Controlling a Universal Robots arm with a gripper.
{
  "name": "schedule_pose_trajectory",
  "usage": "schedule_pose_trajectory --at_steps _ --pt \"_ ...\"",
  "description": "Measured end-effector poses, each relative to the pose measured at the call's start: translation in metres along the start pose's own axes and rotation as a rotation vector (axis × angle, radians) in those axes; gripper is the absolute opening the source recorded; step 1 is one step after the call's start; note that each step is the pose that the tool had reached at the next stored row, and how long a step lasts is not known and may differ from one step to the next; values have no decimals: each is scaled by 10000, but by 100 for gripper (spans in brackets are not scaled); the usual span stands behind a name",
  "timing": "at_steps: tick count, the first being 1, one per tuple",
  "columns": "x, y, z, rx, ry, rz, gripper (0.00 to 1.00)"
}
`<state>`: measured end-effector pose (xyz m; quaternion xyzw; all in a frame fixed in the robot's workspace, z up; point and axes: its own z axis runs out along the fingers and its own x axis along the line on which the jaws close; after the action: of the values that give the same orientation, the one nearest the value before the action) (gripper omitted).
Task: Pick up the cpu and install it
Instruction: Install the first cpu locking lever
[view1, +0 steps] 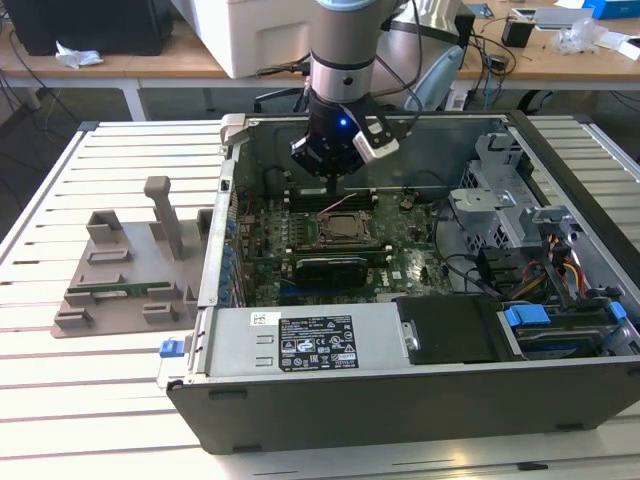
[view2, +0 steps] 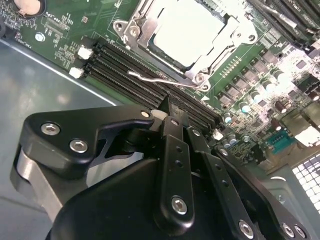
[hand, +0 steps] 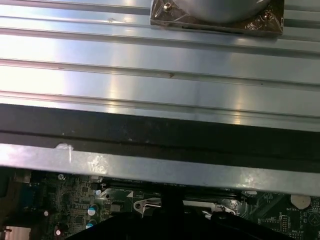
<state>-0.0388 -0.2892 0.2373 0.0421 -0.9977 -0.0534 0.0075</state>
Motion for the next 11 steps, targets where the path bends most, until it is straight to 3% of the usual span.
schedule_pose_trajectory --at_steps 3,11 --pt "0 -11 72 1 0 1 11" --pt "-48 -23 149 1 1 0 11"
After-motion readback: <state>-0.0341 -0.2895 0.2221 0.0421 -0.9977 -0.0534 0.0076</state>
